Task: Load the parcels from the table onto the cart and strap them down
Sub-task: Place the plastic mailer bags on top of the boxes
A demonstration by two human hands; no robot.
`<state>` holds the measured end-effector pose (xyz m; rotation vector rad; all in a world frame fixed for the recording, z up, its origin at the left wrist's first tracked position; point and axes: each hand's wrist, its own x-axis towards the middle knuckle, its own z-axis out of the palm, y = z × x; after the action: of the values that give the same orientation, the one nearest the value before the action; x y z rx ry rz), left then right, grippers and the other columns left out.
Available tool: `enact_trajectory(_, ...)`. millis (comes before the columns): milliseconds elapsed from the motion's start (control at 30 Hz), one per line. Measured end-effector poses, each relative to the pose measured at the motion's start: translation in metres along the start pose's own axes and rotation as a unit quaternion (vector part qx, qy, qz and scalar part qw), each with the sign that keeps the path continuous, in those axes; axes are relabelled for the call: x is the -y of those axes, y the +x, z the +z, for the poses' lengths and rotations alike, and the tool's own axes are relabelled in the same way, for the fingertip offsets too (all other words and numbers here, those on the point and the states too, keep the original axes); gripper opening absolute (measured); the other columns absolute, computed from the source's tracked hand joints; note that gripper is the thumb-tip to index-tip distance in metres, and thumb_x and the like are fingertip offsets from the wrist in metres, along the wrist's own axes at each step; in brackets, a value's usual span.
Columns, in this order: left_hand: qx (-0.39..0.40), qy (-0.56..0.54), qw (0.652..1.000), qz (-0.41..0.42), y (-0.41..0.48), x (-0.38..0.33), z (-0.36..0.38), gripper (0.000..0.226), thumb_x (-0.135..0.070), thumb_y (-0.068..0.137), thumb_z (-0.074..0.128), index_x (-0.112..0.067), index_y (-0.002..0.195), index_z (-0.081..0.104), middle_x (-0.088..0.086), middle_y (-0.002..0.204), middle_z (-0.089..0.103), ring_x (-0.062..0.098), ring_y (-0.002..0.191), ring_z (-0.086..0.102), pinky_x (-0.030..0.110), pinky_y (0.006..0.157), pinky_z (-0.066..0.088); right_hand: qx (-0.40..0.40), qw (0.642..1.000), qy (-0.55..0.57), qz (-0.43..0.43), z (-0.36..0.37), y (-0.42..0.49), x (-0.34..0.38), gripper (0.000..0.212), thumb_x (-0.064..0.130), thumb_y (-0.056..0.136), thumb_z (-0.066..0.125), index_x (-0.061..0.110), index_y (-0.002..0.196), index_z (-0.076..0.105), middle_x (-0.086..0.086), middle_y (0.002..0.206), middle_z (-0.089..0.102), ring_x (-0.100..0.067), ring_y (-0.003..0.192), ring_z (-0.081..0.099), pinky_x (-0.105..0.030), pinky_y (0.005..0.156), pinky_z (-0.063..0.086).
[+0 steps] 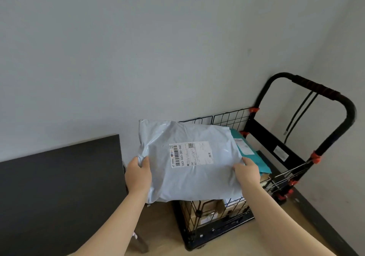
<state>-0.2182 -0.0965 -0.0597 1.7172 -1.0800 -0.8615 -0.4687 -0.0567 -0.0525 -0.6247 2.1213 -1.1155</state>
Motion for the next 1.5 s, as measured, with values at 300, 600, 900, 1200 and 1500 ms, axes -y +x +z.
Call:
enact_trajectory(300,0.121,0.11,0.986,0.013,0.016,-0.024,0.087,0.052,-0.003,0.095,0.04,-0.019,0.144,0.032,0.004,0.139,0.047,0.029,0.12,0.049,0.032,0.089,0.041,-0.007,1.0,-0.005,0.008,-0.044,0.092,-0.004,0.053,0.002,0.092,0.043,0.015,0.143,0.04,-0.015,0.139,0.048,-0.031,0.102,0.052,-0.03,0.074,0.04)
enact_trajectory(600,0.256,0.125,0.957,-0.056,0.063,-0.027,0.216,0.074,0.001,0.09,0.047,-0.028,0.15,0.013,0.005,0.145,0.04,0.026,0.113,0.052,0.031,0.084,0.047,-0.044,0.995,-0.077,0.045,-0.078,0.21,0.014,0.05,-0.001,0.092,0.041,0.015,0.139,0.047,-0.013,0.128,0.057,-0.029,0.082,0.059,-0.029,0.059,0.044)
enact_trajectory(900,0.274,0.186,0.94,-0.087,0.096,-0.006,0.277,0.087,-0.001,0.088,0.05,-0.033,0.15,-0.002,0.006,0.141,0.045,0.02,0.084,0.06,0.033,0.075,0.053,-0.01,0.989,-0.139,0.046,-0.054,0.299,0.006,0.048,-0.004,0.091,0.037,0.014,0.133,0.051,-0.014,0.122,0.061,-0.021,0.07,0.053,-0.024,0.048,0.034)
enact_trajectory(1200,0.199,0.241,0.937,-0.158,0.103,0.012,0.315,0.088,-0.003,0.087,0.052,-0.031,0.15,-0.002,0.005,0.121,0.06,0.023,0.067,0.062,0.036,0.059,0.054,0.1,0.969,-0.224,0.025,-0.022,0.383,-0.007,0.046,-0.001,0.093,0.043,0.014,0.137,0.047,-0.013,0.124,0.058,-0.02,0.084,0.05,-0.024,0.058,0.044)
enact_trajectory(1500,0.102,0.424,0.887,0.149,0.086,0.014,0.37,0.067,-0.02,0.08,0.064,-0.022,0.142,0.037,0.01,0.146,0.038,0.031,0.136,0.031,0.05,0.108,0.029,0.197,0.828,-0.437,-0.289,-0.003,0.407,-0.016,0.067,0.03,0.096,0.043,0.034,0.15,0.003,-0.004,0.159,0.007,-0.026,0.143,0.016,-0.035,0.116,0.021)
